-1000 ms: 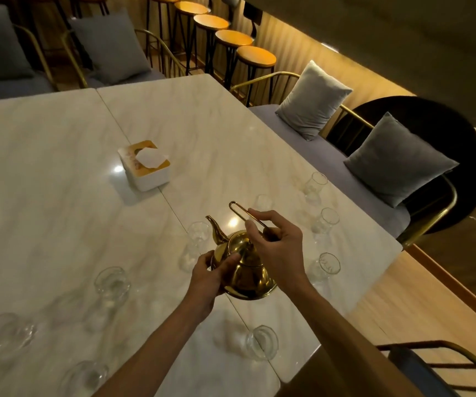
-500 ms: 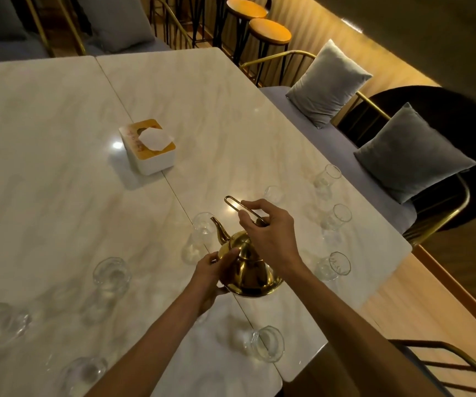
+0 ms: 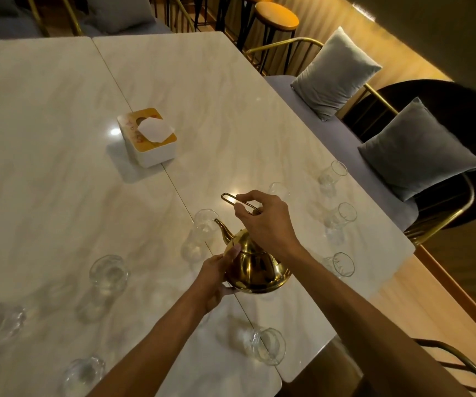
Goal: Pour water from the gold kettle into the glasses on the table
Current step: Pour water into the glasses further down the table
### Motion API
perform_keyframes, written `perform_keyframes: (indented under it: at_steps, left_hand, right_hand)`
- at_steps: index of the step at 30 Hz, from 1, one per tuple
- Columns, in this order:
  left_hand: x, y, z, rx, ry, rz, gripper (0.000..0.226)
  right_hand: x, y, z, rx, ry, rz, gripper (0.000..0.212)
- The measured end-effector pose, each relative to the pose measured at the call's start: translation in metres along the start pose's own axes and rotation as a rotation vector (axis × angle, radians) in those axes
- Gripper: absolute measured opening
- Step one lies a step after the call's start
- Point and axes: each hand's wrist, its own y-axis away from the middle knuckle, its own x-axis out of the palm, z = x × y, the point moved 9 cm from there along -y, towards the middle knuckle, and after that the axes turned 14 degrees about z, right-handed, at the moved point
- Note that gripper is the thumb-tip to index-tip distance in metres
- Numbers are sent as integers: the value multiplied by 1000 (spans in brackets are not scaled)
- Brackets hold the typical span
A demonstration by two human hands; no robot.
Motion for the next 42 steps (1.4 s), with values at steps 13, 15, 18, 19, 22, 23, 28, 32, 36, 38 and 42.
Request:
perform_keyframes:
  at_steps: [13, 15, 18, 19, 22, 23, 28, 32, 36, 38, 42]
  left_hand:
    - [7, -9, 6, -51, 68, 25, 69]
    - [9, -9, 6, -58, 66, 32, 74]
    - [10, -9, 7, -59, 84, 38, 74]
    - [10, -9, 8, -59, 89, 36, 74]
    - [10, -8, 8, -57, 88, 42, 71]
    - [10, -7, 8, -55, 88, 49, 67]
    - [13, -6, 11, -63, 111, 70, 61]
    - [14, -4, 12, -67, 121, 74, 75]
    - [15, -3, 11, -72, 130, 76, 80]
    - [15, -4, 11, -70, 139, 81, 79]
    - [16, -2, 11, -75, 149, 93, 80]
  right_hand:
    - [-4, -10, -3, 36, 75, 18, 27]
    - [-4, -11, -3, 39, 87, 21, 28]
    - [-4, -11, -1, 38, 108, 28, 28]
    - [-3, -12, -1, 37, 114, 29, 28]
    - [-2, -13, -2, 44, 128, 33, 29]
    - [-1, -13, -2, 45, 132, 36, 28]
    - [0, -12, -2, 49, 128, 48, 27]
    - [1, -12, -1, 50, 140, 53, 28]
    - [1, -13, 0, 59, 152, 57, 29]
    - [1, -13, 1, 58, 163, 57, 28]
    - [1, -13, 4, 60, 170, 61, 28]
